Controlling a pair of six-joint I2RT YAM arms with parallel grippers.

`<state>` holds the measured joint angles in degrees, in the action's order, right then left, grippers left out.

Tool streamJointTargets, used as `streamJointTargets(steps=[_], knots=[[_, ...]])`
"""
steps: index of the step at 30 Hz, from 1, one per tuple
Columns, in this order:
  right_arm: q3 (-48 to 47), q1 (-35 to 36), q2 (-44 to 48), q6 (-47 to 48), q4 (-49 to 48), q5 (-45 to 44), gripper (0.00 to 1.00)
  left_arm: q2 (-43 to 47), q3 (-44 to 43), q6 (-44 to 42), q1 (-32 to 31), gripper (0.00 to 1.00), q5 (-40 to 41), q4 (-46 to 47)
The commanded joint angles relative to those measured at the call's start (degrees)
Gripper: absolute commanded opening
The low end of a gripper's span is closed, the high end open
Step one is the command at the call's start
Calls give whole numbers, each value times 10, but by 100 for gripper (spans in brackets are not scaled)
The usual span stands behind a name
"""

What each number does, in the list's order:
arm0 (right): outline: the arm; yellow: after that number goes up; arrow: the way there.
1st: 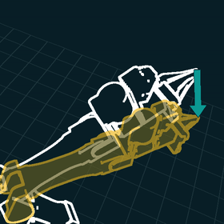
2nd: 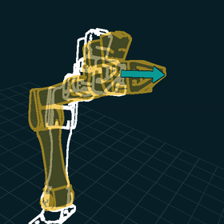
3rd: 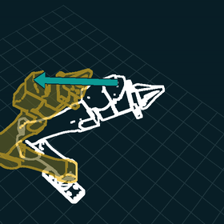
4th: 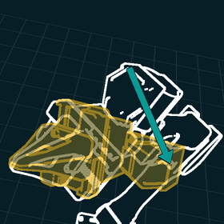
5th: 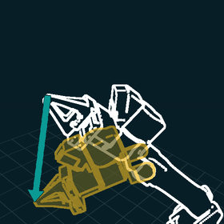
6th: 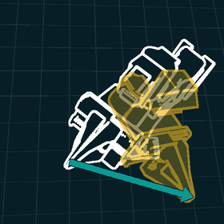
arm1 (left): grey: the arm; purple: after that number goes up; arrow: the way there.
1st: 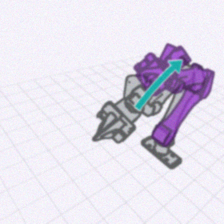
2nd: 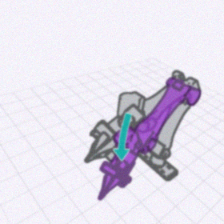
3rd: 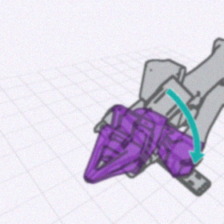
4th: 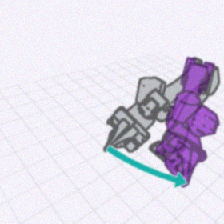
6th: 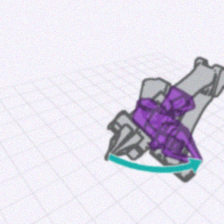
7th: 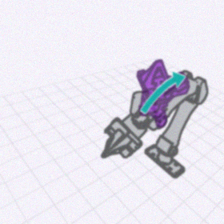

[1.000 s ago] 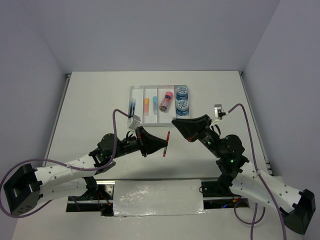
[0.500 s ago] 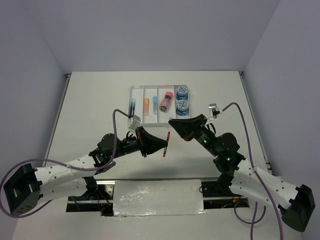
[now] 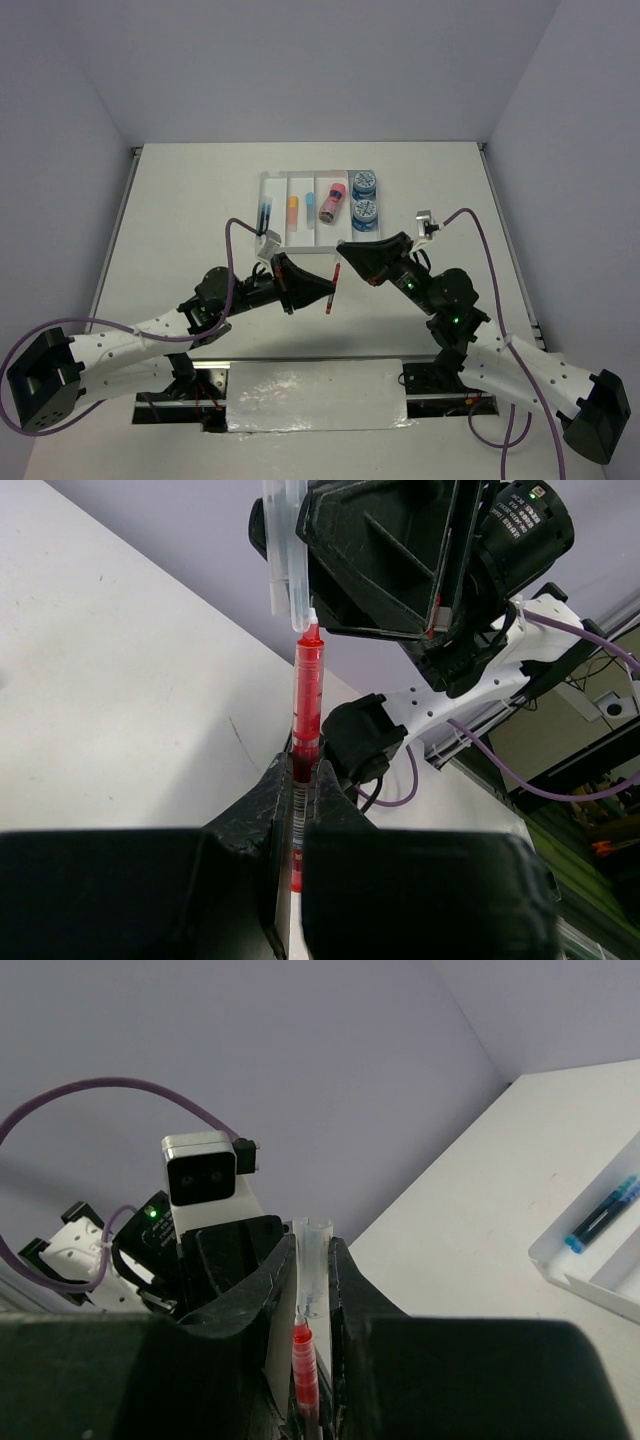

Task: Sort the stationery into containers
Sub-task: Close the pen cap on the pen.

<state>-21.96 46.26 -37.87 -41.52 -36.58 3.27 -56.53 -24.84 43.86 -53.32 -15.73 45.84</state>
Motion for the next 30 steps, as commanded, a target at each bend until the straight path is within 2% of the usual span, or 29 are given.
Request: streamJointTargets(steps=[1,13,20,25,30], knots=[[9,4,3,-7,-40,10,0,10,-6,-3,4,0,1,36],[16,4,15,-3,-32,7,0,-3,-8,2,6,0,-6,44],[-48,4,31,42,48,-18,0,-10,-1,5,6,0,-13,52],[-71,4,36,54,63,-19,0,-6,-4,4,6,0,-14,41],[-49,4,34,44,49,-11,0,-3,-5,3,6,0,-11,40]])
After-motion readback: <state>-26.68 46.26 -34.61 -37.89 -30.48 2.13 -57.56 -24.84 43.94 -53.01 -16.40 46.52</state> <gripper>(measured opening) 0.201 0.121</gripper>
